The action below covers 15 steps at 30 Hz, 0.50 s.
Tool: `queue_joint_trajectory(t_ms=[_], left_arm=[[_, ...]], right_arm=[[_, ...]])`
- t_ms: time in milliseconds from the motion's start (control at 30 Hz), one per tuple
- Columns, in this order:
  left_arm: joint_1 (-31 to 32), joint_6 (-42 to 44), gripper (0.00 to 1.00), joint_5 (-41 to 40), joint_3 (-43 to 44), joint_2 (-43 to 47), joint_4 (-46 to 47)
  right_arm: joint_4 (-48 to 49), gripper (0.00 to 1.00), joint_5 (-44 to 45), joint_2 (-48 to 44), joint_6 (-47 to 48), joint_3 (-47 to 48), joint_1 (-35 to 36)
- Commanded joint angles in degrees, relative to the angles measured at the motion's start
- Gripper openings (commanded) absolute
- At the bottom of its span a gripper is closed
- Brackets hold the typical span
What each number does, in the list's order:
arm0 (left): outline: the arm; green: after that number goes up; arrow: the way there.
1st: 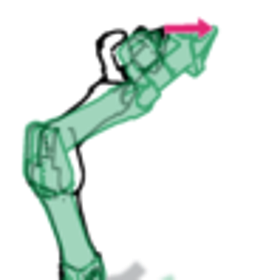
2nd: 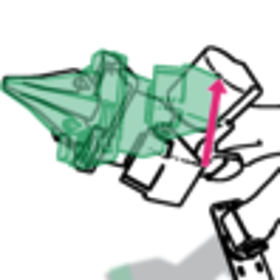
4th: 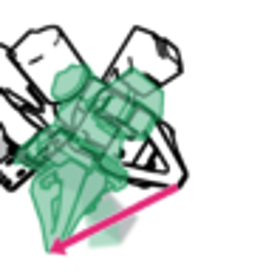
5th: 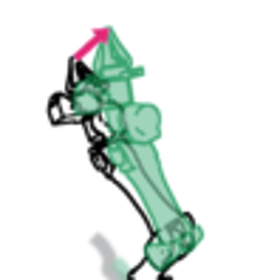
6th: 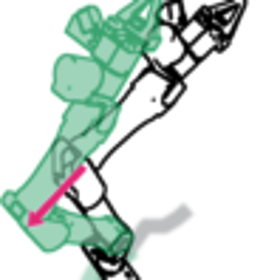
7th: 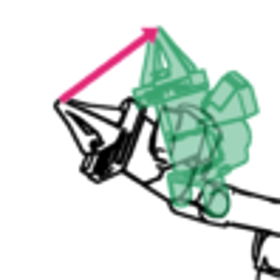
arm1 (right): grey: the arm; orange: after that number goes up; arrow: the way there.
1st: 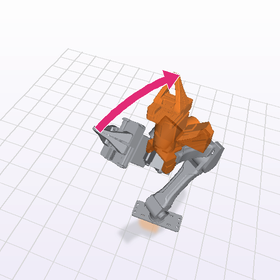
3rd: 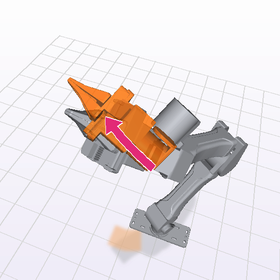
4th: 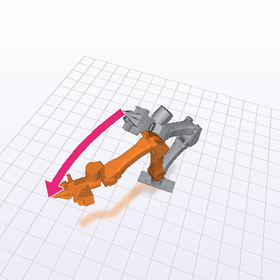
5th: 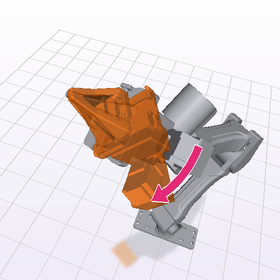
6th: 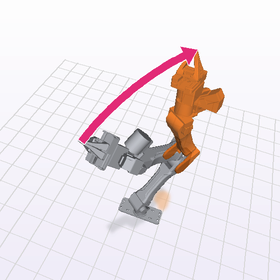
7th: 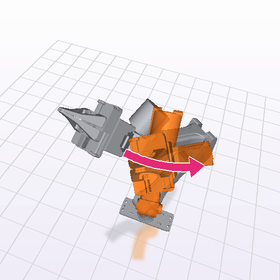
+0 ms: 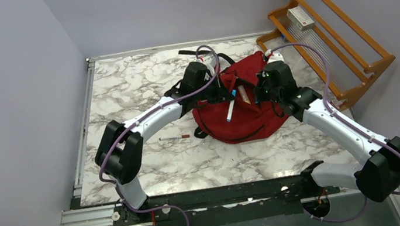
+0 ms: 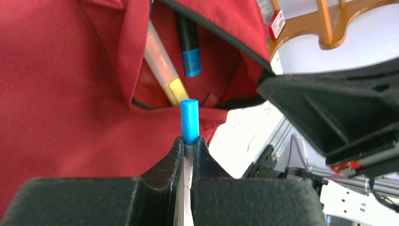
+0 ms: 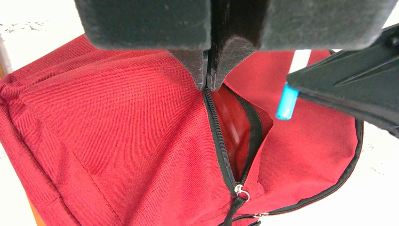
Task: Pack the student bag
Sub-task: Place the stationery in the student bag.
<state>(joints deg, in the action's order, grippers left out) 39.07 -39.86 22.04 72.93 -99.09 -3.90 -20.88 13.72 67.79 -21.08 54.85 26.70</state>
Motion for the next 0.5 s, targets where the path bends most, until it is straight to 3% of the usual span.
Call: queue_joint_trajectory(t_ms=[0,233,467], left_arm=[[0.4,-7.98,0.0,4.88,5.74,-4.39,6.02],[0.99,-14.38,0.0,5.0,12.02,-11.35,5.59],[1.4,-15.53,0.0,3.37,17.18,-16.28,1.95]], right_arm=[[-0.88,0.01,0.46,-2.14,-1.5,1.25,0.37],[-0.65,0.01,-0.73,-3.09,-2.68,0.35,0.34],[-0.59,0.01,-1.81,-3.63,-3.54,0.06,0.37]])
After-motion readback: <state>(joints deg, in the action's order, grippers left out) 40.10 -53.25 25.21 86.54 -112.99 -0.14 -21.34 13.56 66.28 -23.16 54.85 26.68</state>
